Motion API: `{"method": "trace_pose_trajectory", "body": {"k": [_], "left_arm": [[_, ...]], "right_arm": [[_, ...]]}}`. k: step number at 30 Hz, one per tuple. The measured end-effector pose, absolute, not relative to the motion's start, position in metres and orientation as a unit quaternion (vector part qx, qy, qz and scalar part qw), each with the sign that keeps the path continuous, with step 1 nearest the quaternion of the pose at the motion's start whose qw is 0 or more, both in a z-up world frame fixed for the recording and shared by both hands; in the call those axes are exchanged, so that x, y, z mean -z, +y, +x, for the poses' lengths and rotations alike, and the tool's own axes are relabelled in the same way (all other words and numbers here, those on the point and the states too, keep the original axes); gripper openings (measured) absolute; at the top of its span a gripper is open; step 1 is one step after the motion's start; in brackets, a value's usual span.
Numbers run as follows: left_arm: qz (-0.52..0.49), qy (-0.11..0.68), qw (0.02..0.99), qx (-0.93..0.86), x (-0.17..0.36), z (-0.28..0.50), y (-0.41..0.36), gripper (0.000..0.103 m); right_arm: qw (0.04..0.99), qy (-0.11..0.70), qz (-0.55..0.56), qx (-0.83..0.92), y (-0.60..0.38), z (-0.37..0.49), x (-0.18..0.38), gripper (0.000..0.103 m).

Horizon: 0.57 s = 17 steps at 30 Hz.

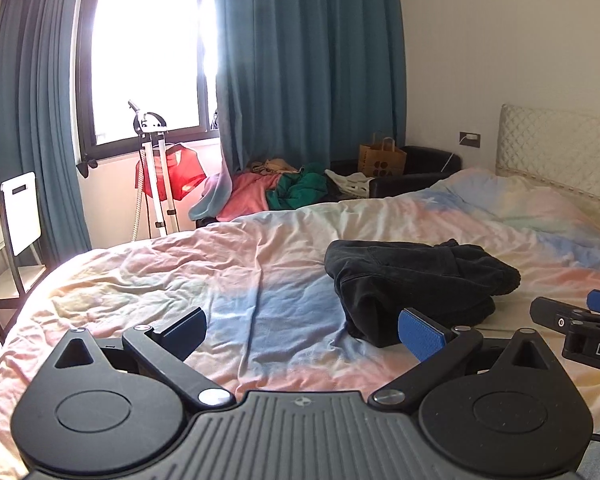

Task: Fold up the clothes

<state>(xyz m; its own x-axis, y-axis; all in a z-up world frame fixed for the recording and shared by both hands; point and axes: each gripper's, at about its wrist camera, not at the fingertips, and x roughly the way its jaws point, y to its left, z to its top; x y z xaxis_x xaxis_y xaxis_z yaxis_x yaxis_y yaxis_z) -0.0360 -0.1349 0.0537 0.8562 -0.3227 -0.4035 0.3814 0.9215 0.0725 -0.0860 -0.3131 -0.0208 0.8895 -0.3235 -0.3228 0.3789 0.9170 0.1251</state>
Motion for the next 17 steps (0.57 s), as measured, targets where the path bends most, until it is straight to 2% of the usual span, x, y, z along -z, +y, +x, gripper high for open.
{"method": "trace_pose_trajectory", "body": {"k": [17], "left_arm": [[0.076, 0.187, 0.963, 0.178, -0.052, -0.042, -0.134, 0.103]], "right_arm": [[0.962, 0.165, 0.124, 0.177, -0.318, -0.083, 0.027, 0.083]]}}
